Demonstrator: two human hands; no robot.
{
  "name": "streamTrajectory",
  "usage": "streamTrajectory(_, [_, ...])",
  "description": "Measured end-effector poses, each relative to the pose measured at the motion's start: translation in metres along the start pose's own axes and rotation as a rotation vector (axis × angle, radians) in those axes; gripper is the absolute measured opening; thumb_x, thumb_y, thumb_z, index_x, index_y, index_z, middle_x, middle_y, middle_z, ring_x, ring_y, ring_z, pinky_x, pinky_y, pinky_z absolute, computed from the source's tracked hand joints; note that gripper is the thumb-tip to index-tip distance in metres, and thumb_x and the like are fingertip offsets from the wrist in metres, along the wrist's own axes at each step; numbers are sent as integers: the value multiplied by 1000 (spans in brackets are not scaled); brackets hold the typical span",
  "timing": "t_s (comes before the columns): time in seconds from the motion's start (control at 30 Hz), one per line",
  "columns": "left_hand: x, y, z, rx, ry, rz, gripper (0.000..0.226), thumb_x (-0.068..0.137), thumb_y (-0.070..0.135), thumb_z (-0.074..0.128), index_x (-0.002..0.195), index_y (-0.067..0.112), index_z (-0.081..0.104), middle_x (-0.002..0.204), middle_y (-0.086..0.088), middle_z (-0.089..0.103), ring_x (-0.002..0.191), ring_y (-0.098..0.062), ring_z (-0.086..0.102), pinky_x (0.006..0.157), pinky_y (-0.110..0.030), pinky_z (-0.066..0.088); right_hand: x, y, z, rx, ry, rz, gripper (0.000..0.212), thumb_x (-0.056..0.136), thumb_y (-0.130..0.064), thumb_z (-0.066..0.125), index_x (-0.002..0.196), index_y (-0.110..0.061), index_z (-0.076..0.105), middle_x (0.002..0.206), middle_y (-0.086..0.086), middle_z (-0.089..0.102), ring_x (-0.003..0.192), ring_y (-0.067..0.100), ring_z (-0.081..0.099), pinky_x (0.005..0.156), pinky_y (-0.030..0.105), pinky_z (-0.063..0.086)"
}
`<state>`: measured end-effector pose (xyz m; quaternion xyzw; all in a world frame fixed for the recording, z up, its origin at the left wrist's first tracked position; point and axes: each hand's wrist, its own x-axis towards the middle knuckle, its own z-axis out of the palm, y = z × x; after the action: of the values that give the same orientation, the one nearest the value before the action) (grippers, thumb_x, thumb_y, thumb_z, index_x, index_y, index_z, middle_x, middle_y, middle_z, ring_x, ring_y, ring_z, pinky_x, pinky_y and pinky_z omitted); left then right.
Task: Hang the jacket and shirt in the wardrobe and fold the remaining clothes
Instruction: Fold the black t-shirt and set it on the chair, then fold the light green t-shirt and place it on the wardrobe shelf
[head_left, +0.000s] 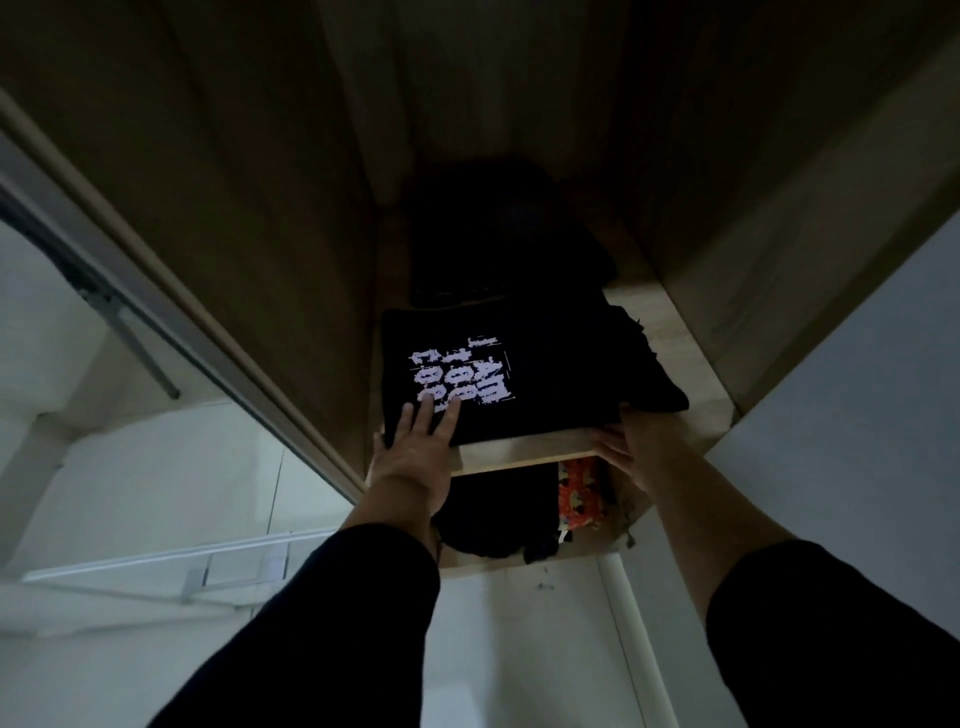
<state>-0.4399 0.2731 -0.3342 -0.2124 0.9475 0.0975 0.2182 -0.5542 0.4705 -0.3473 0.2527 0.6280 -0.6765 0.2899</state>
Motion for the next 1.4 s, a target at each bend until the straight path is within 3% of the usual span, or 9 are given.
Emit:
streamTrajectory(0.07, [-17, 1, -8, -5, 15, -1, 89, 87, -5, 37, 151, 33, -13, 159, 6, -18, 148, -18, -8, 119, -48, 7, -22, -4, 1, -137, -36, 55, 36, 103, -15, 37, 135, 1, 42, 133, 20, 53, 120, 35, 55, 88, 38, 50])
streamTrajectory(0.13, [-43, 0, -16, -29, 21, -3, 85, 88, 0, 39, 152, 32, -6, 161, 8, -10, 149, -16, 1, 118, -45, 15, -49, -7, 4, -412, -6, 41, 30, 101, -12, 42, 126, 3, 50, 121, 21, 60, 102, 33, 61, 81, 39, 50])
streamTrajectory(0.2, [-75, 3, -26, -56, 39, -3, 83, 87, 3, 43, 153, 30, 1, 161, 8, -1, 148, -17, 10, 117, -43, 22, -80, -10, 7, -746, 32, -107, 27, 97, -9, 46, 120, 2, 56, 120, 22, 61, 102, 36, 62, 76, 40, 52])
streamTrajectory(0.27, [-109, 4, -34, -93, 90, 6, 79, 87, 6, 46, 153, 29, 10, 161, 5, 9, 146, -20, 19, 115, -43, 26, -113, -14, 11, -1032, 50, -315, 32, 95, -10, 50, 125, -2, 56, 123, 22, 59, 111, 37, 58, 83, 37, 50])
streamTrajectory(0.33, [-146, -1, -41, -110, 140, -10, 74, 88, 9, 48, 152, 28, 15, 160, 3, 17, 144, -21, 24, 112, -41, 30, -150, -16, 19, -1169, 0, -428, 37, 95, -11, 50, 132, -8, 52, 129, 18, 55, 115, 34, 55, 91, 33, 46])
streamTrajectory(0.5, [-244, -26, -47, -166, 306, -146, 66, 88, 10, 46, 149, 26, 24, 153, 3, 30, 139, -21, 30, 104, -41, 36, -244, 4, 50, -1391, -172, -621, 33, 97, -10, 44, 128, -12, 54, 122, 13, 57, 104, 30, 59, 87, 36, 51])
streamTrajectory(0.73, [-403, -70, -3, -269, 396, -498, 63, 89, 6, 42, 147, 26, 27, 152, 4, 31, 137, -20, 31, 101, -41, 36, -363, 87, 90, -1497, -496, -865, 40, 92, -11, 43, 129, -20, 56, 135, 8, 52, 119, 29, 53, 94, 28, 43])
streamTrajectory(1.07, [-666, -135, 120, -479, 430, -1087, 60, 88, 6, 43, 144, 25, 33, 151, 1, 32, 137, -22, 32, 107, -44, 34, -546, 280, 120, -1625, -1107, -1071, 36, 91, -15, 47, 123, -21, 59, 129, 8, 57, 115, 26, 56, 90, 24, 41])
streamTrajectory(1.4, [-860, -178, 250, -688, 444, -1424, 52, 90, 9, 43, 139, 25, 39, 147, 2, 34, 135, -21, 33, 107, -45, 34, -699, 472, 114, -1717, -1482, -1139, 34, 90, -12, 49, 121, -17, 62, 125, 11, 60, 113, 28, 57, 90, 25, 44])
